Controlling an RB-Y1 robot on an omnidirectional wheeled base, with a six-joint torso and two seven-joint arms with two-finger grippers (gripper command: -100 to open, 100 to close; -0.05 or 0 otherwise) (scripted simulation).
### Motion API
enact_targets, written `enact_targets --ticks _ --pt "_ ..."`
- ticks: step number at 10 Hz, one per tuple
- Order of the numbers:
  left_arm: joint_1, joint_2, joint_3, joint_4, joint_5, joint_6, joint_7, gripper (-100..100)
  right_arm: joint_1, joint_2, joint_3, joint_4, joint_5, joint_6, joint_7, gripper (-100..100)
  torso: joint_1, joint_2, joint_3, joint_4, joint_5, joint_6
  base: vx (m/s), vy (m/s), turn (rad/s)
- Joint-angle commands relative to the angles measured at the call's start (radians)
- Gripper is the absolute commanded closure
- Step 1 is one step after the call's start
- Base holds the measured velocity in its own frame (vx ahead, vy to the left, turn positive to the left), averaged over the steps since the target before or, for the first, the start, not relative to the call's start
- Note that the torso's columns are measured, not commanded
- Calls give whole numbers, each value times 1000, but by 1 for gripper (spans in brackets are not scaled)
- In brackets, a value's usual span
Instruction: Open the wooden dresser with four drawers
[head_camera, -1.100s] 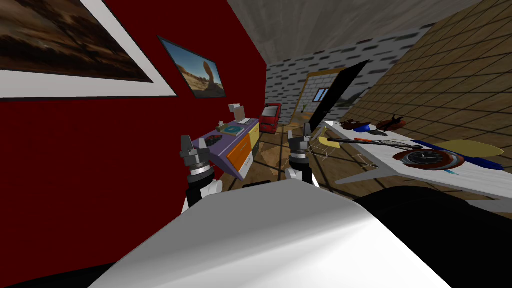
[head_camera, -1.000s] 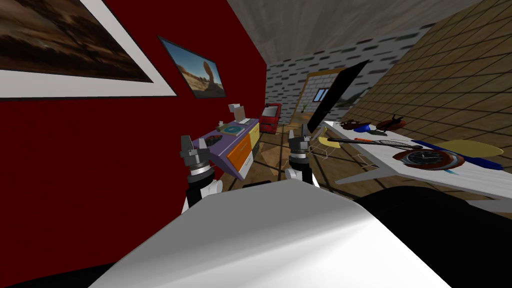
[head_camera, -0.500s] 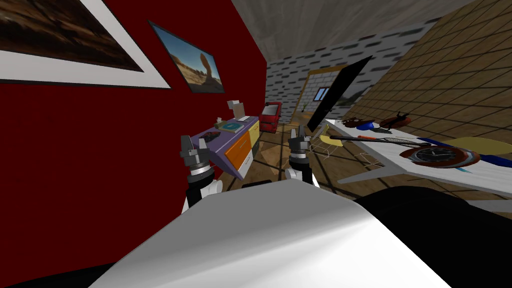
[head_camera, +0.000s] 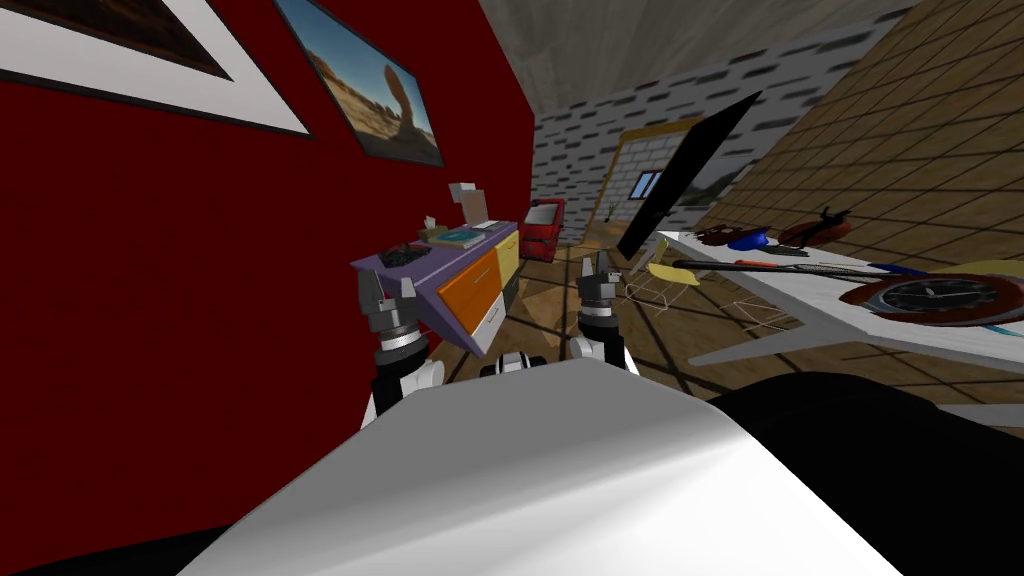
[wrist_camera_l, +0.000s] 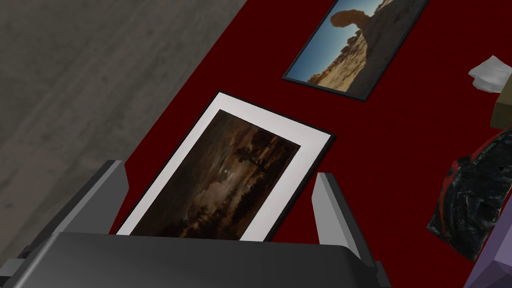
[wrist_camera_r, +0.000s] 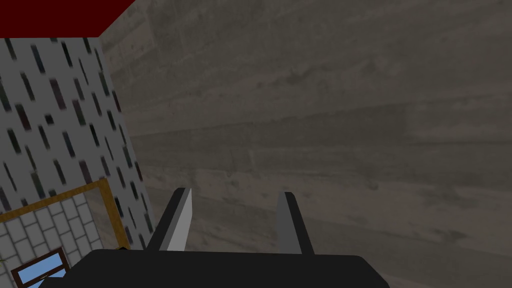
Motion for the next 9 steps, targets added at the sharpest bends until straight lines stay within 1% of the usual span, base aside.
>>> enact_targets --ticks 1,2,4,6,9 --pt "-2 49 11 15 16 9 7 -100 0 0 0 0 0 0 0 0 -1 9 -20 10 0 0 54 -59 46" --pt "-6 77 26 34 37 21 15 -100 0 0 0 0 0 0 0 0 -1 11 -25 12 0 0 104 -122 118" --pt "-12 95 45 59 63 36 26 -100 0 0 0 0 0 0 0 0 -2 10 -27 13 -1 0 130 -135 143" --pt "-18 105 67 87 92 53 38 -100 0 0 0 0 0 0 0 0 1 13 -25 14 0 0 133 -130 124" --pt "-27 111 102 132 140 80 58 -100 0 0 0 0 0 0 0 0 0 15 -24 14 0 0 119 -156 127"
